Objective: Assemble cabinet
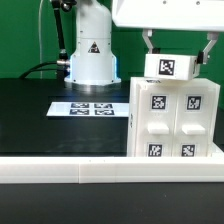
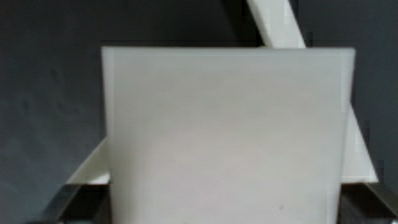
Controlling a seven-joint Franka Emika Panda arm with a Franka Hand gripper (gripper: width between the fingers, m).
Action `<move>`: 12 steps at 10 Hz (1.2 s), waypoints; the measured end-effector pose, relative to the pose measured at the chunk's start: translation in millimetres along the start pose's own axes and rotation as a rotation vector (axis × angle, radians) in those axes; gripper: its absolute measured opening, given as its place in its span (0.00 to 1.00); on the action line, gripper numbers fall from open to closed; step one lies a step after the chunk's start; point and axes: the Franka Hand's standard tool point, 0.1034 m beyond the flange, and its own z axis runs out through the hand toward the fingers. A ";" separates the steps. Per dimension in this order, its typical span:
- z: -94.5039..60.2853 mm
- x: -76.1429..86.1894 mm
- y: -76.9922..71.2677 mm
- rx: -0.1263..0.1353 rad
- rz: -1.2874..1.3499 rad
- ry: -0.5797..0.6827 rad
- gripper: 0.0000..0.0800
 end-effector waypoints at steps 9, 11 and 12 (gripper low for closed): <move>-0.1 3.7 -12.6 0.083 0.746 0.014 0.70; -0.4 3.5 -13.2 0.093 0.854 -0.007 0.70; -0.3 2.8 -14.2 0.096 0.903 -0.013 0.71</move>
Offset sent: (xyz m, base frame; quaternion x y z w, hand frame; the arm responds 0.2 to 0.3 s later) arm -0.0038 -0.0075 -0.0027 0.0151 0.0150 0.2431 0.9698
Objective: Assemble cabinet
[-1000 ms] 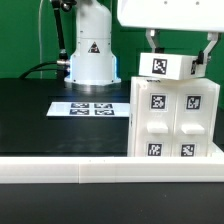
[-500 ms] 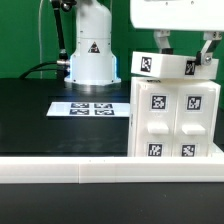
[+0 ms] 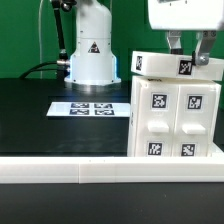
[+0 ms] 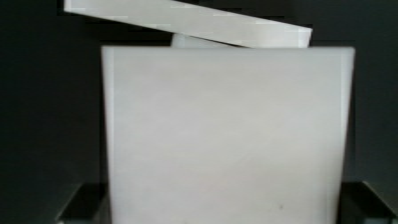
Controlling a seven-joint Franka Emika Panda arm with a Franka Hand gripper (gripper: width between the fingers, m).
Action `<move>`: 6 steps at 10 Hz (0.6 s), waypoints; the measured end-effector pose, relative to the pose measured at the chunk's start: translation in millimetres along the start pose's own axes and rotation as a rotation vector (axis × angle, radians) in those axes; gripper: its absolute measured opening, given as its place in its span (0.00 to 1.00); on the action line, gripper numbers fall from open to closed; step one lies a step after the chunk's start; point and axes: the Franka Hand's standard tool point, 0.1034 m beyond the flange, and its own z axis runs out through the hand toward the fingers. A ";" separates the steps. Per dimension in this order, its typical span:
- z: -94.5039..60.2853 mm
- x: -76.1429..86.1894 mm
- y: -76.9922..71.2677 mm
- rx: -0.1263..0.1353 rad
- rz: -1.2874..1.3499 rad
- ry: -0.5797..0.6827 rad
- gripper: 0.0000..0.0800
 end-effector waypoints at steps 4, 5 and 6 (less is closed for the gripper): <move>-5.7 -2.2 1.9 0.008 0.013 -0.027 0.99; -11.8 -4.1 3.4 0.015 0.014 -0.037 0.99; -19.3 -5.9 3.5 0.026 0.016 -0.047 0.99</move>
Offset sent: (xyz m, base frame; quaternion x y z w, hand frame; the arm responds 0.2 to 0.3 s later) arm -0.0130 -0.0049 0.0103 0.0114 -0.0177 -0.0036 0.9998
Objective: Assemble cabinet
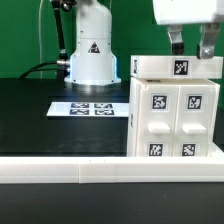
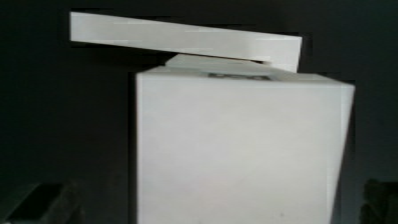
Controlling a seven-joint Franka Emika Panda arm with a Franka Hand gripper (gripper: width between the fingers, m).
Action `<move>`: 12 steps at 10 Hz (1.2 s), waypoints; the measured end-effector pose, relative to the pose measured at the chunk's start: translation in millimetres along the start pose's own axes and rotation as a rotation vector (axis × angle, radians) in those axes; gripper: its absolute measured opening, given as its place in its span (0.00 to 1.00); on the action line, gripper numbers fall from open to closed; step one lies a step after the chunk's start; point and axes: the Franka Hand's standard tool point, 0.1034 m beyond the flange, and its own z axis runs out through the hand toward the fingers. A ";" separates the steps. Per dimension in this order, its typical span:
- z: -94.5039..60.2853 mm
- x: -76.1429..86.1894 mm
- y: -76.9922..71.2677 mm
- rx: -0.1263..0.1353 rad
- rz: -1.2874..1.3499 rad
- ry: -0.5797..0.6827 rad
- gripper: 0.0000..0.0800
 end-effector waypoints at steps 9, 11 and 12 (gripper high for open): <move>0.7 -3.9 -3.9 -0.011 -0.568 -0.031 1.00; -0.4 -6.4 -5.2 -0.024 -0.711 -0.038 1.00; 0.0 -5.3 -5.2 -0.023 -0.785 -0.039 1.00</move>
Offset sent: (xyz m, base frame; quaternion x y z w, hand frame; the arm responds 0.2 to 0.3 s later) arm 0.0000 0.0000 0.0000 0.0000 0.0000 0.0000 1.0000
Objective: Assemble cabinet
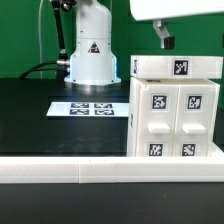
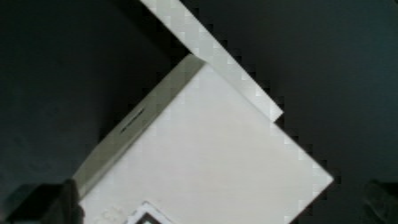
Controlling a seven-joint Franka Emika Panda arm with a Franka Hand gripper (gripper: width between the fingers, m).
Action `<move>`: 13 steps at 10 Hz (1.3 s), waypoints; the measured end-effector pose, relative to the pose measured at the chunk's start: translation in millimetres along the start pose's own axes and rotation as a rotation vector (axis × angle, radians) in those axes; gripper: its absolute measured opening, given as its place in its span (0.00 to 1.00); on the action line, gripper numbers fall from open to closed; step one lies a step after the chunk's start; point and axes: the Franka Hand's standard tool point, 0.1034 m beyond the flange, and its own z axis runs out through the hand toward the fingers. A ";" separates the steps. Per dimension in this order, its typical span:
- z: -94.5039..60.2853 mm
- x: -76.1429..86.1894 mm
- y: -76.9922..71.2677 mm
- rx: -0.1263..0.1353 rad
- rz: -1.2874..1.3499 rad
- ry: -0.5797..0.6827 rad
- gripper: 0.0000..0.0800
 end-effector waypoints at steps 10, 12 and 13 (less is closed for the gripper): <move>-0.3 3.0 3.0 -0.089 -0.882 0.002 1.00; -1.4 6.6 4.2 -0.093 -1.107 0.000 1.00; -1.2 5.9 3.7 -0.097 -1.174 -0.002 1.00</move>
Offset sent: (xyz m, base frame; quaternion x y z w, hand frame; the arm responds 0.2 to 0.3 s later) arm 0.0023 0.0036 0.0056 -0.0619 0.0272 -0.3260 0.9429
